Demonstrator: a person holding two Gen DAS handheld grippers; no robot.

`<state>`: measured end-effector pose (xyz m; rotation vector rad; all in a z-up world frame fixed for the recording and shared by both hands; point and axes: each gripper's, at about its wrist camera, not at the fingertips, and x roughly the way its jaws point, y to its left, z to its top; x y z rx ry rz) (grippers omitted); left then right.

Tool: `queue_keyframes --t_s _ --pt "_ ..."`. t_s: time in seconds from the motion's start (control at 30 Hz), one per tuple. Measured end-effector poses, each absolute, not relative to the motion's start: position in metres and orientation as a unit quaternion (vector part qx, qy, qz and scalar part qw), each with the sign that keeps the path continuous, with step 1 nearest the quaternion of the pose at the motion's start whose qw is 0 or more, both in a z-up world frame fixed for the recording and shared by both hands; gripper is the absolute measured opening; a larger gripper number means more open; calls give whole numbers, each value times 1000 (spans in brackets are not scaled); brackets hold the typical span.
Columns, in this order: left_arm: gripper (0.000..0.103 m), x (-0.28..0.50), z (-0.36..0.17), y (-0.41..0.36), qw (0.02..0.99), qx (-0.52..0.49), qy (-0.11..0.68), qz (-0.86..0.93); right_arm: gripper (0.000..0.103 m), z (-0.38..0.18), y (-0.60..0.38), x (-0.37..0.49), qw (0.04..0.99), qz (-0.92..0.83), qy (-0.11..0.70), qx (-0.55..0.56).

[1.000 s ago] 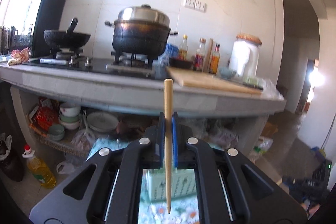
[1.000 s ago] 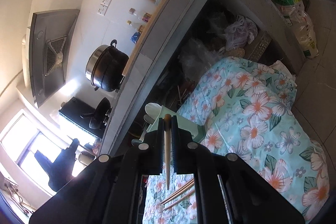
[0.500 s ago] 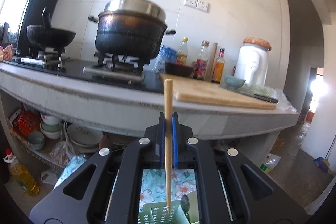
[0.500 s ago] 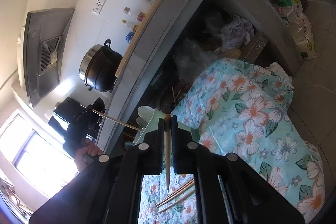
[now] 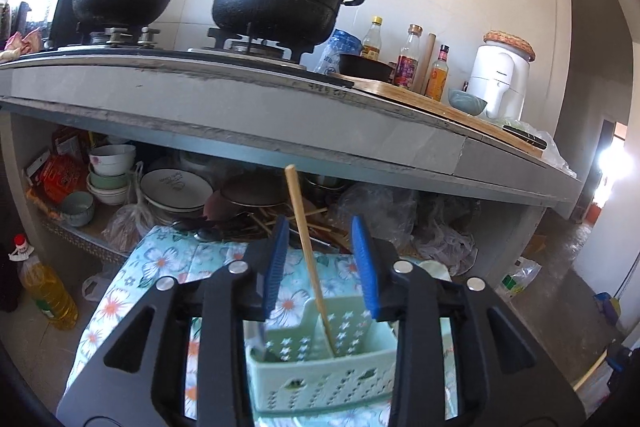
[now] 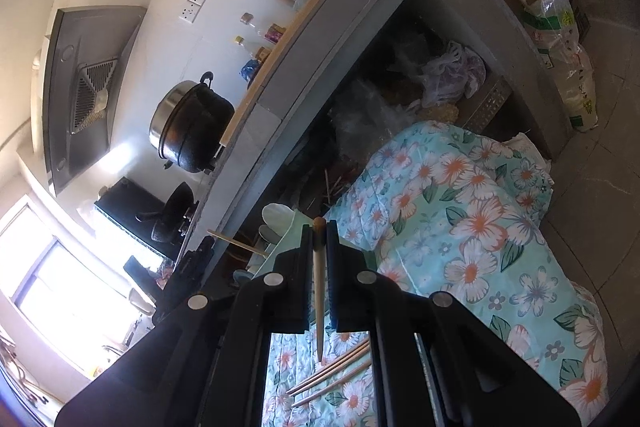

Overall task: Organize utensils
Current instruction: 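Lower the chopstick into the green holder and open the left gripper, then insert the held chopstick into the green holder and open the right gripper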

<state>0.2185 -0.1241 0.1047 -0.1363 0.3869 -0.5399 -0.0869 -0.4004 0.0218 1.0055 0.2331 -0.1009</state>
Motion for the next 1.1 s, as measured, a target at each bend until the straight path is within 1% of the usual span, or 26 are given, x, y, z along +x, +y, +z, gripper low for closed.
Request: queue_keyframes --t_s 0.17,0.23,0.33,0.43,0.63,0.73,0.87,1.1 --pt "45 188 105 -91 945 -73 181 -261 7 45 -390 -87 887 -49 100 448" --pt "52 174 103 -80 946 -63 181 -260 7 60 -386 -85 897 -43 92 431" --pt "59 153 96 -66 943 -58 188 -267 7 84 -382 -81 909 -32 76 408" --pt "66 133 84 -58 938 -40 201 -278 7 115 -378 -72 923 -18 55 380" --pt "75 98 58 -54 924 -4 225 -310 7 171 -365 -33 947 -1 28 319" --pt "79 85 47 -50 919 -2 234 -318 7 190 -355 -3 958 0 35 285" --pt "81 77 37 -48 913 5 244 -325 7 197 -334 41 971 -14 65 230" --pt "82 76 28 -45 913 9 248 -324 7 170 -289 104 983 -41 139 112"
